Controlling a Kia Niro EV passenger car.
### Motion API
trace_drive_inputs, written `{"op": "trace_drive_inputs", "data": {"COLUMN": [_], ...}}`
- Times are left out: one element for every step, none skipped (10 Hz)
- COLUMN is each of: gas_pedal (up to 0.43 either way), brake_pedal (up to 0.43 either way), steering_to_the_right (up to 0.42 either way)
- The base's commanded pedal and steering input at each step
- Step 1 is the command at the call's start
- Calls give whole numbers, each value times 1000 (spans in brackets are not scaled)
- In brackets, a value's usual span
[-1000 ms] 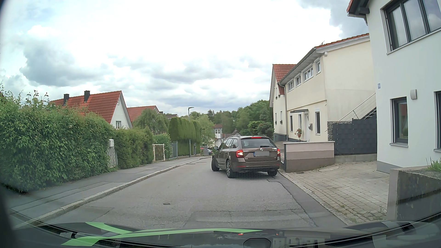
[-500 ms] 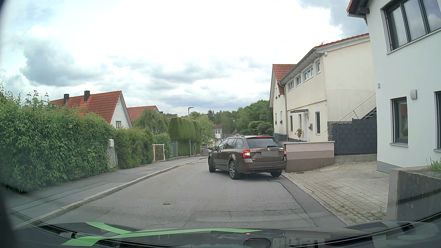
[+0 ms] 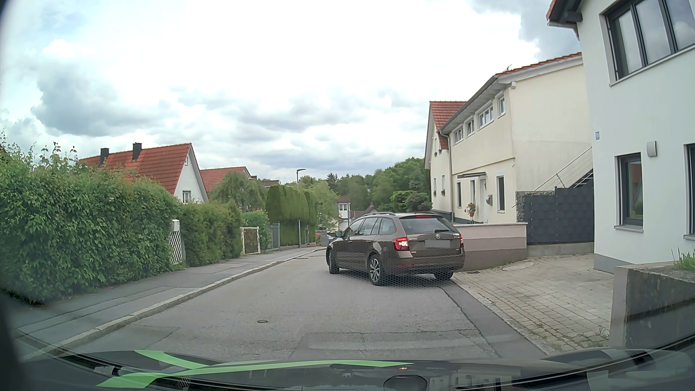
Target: Follow the waypoints while adhering to traffic rules and regulations
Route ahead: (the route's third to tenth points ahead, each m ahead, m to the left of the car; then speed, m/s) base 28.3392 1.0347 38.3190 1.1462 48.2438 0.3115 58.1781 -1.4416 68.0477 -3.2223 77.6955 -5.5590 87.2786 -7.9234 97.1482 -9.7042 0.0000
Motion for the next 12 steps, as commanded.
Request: {"op": "trace_drive_inputs", "data": {"gas_pedal": [0,0,0,0,0,0,0,0,0,0,0,0], "brake_pedal": [366,366,366,366,366,366,366,366,366,366,372,366], "steering_to_the_right": [6,5,6,6,6,5,5,6,5,6,6,5]}}
